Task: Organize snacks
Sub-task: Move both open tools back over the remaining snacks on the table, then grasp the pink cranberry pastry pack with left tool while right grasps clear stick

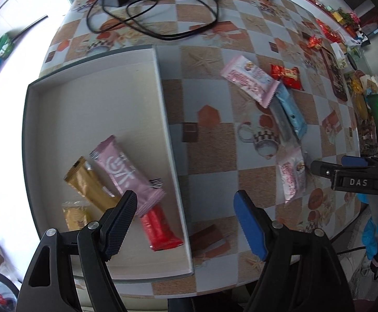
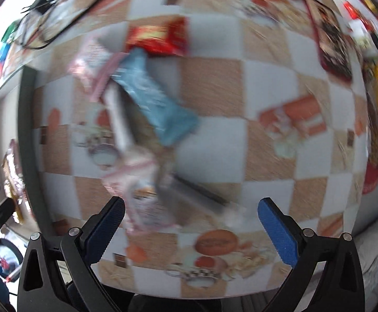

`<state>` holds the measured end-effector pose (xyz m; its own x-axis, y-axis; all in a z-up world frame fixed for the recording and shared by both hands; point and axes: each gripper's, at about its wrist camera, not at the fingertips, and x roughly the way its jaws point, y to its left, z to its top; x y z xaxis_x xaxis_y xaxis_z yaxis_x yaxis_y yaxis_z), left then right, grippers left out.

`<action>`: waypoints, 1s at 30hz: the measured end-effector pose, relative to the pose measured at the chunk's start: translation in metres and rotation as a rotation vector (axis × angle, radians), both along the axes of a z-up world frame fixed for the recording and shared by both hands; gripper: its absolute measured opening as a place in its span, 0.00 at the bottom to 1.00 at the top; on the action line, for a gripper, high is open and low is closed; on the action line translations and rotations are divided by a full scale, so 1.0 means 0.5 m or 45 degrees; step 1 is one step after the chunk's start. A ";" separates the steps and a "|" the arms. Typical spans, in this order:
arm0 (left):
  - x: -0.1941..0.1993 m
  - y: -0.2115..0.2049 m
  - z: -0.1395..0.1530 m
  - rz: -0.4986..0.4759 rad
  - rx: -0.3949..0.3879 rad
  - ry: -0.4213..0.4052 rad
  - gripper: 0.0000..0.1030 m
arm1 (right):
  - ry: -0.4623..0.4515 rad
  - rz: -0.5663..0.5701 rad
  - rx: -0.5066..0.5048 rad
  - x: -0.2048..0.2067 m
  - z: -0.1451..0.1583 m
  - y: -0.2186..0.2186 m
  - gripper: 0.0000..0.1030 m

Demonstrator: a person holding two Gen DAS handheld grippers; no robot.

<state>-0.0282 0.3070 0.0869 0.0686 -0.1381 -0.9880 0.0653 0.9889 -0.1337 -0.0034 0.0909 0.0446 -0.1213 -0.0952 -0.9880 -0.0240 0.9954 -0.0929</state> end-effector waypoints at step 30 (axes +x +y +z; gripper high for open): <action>-0.015 -0.166 -0.069 -0.122 -0.007 0.220 0.77 | 0.095 0.179 -0.015 -0.038 -0.103 -0.134 1.00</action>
